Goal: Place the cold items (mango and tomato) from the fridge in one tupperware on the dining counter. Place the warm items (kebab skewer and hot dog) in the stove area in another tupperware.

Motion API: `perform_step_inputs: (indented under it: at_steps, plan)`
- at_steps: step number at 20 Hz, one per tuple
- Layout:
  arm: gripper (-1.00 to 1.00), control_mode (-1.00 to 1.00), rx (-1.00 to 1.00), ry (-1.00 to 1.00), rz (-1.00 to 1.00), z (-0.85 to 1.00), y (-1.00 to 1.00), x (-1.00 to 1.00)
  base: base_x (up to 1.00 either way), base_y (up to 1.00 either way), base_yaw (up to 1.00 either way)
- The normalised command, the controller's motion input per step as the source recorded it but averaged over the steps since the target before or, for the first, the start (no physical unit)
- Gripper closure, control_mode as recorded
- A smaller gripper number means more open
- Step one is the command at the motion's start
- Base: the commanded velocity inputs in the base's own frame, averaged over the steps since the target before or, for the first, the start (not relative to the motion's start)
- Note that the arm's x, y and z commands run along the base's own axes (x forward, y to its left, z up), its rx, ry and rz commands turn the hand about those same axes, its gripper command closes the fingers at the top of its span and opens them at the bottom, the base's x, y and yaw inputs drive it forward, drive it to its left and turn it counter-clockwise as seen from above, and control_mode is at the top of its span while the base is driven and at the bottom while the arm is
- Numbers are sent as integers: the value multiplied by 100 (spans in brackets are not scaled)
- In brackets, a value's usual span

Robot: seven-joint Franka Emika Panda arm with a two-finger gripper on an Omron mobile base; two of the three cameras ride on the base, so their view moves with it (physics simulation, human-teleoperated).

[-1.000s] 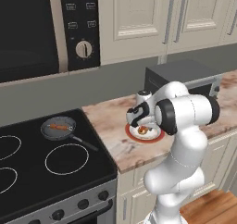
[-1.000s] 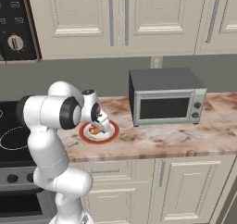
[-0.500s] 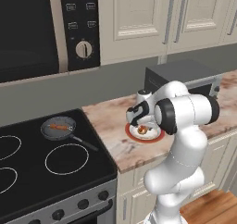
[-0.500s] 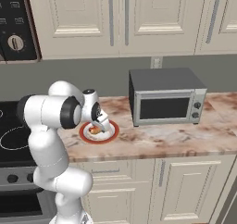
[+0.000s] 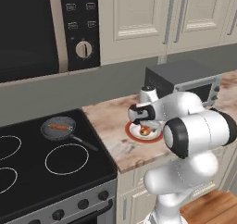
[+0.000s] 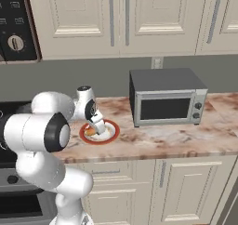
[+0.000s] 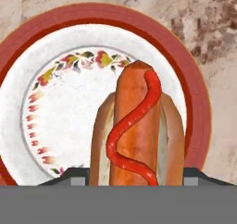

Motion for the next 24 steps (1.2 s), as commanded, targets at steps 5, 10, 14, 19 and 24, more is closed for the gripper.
perform_step_inputs:
  at_steps: [5, 10, 14, 19, 24]
  plan:
    - [100, -100, 6, -2, -3, 100, 14, -95, 0, 0, 0]
    - [100, -100, 19, -3, -19, 97, -10, -87, 0, 0, 0]
    - [100, -100, 16, 0, -16, 82, -3, -87, 0, 0, 0]
    - [100, -100, 3, 7, -9, 96, -3, -97, 0, 0, 0]
    - [100, -100, -8, 10, -10, 65, -2, -72, 0, 0, 0]
